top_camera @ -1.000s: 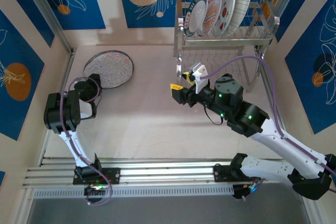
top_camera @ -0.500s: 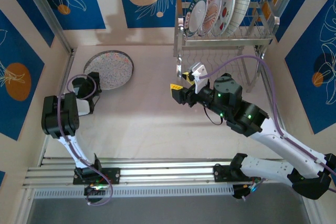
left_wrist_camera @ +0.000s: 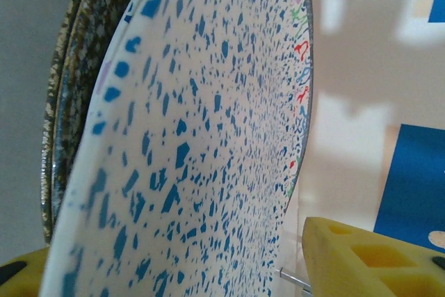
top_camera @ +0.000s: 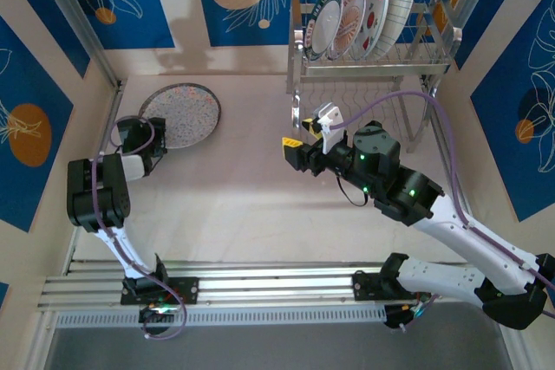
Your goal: Unload the plates from the dish rack
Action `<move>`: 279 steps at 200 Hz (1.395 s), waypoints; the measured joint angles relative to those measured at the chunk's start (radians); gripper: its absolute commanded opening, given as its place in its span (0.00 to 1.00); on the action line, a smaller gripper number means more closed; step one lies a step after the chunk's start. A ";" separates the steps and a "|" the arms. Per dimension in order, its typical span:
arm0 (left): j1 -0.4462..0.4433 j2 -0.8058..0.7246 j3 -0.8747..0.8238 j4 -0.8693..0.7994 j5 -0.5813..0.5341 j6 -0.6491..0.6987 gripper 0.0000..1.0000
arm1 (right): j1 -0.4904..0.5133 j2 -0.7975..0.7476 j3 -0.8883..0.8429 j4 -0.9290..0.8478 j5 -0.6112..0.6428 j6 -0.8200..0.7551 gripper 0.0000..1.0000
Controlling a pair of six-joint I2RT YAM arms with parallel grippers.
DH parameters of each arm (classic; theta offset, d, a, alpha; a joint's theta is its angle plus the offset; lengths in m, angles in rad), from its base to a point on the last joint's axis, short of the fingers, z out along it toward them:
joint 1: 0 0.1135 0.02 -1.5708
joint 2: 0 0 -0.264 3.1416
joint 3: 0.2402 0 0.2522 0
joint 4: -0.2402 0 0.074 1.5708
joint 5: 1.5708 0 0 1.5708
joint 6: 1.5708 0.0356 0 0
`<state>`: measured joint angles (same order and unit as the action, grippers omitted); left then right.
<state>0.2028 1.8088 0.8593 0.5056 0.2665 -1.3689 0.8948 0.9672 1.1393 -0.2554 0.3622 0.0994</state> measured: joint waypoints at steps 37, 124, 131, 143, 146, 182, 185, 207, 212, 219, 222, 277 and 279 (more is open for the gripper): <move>0.000 0.000 0.058 -0.123 0.000 0.036 0.60 | 0.000 0.000 0.000 0.000 0.005 0.007 0.65; 0.000 0.009 0.140 -0.276 0.000 0.071 0.63 | -0.011 0.000 0.000 0.000 0.005 0.007 0.65; 0.000 0.014 0.155 -0.294 0.000 0.072 0.64 | -0.013 0.000 0.000 0.000 0.005 0.009 0.65; 0.000 0.022 0.181 -0.328 0.000 0.081 0.66 | -0.013 0.000 0.000 0.000 0.005 0.011 0.65; 0.000 0.024 0.188 -0.338 0.000 0.086 0.66 | -0.014 0.000 0.000 0.000 0.005 0.014 0.65; 0.000 0.037 0.257 -0.426 0.000 0.108 0.66 | -0.019 0.003 0.000 -0.001 0.005 0.021 0.65; 0.000 0.037 0.260 -0.429 0.000 0.109 0.66 | -0.019 0.004 0.000 0.000 0.005 0.022 0.65; 0.000 0.041 0.267 -0.441 0.003 0.112 0.65 | -0.020 0.008 0.000 -0.002 0.005 0.025 0.65; 0.000 0.042 0.267 -0.445 0.003 0.113 0.65 | -0.020 0.009 0.000 -0.002 0.005 0.026 0.65; 0.000 0.042 0.267 -0.449 0.003 0.113 0.64 | -0.022 0.010 0.000 -0.002 0.005 0.026 0.65; 0.000 0.042 0.267 -0.453 0.003 0.113 0.64 | -0.022 0.010 0.000 -0.003 0.005 0.026 0.65; 0.000 0.041 0.267 -0.504 0.003 0.113 0.62 | -0.027 0.012 0.000 -0.008 0.005 0.034 0.65; 0.000 0.040 0.267 -0.505 0.003 0.113 0.62 | -0.027 0.012 0.000 -0.008 0.005 0.034 0.65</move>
<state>0.2028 1.8492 1.1259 0.0010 0.2691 -1.2564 0.8673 0.9794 1.1393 -0.2630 0.3668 0.1329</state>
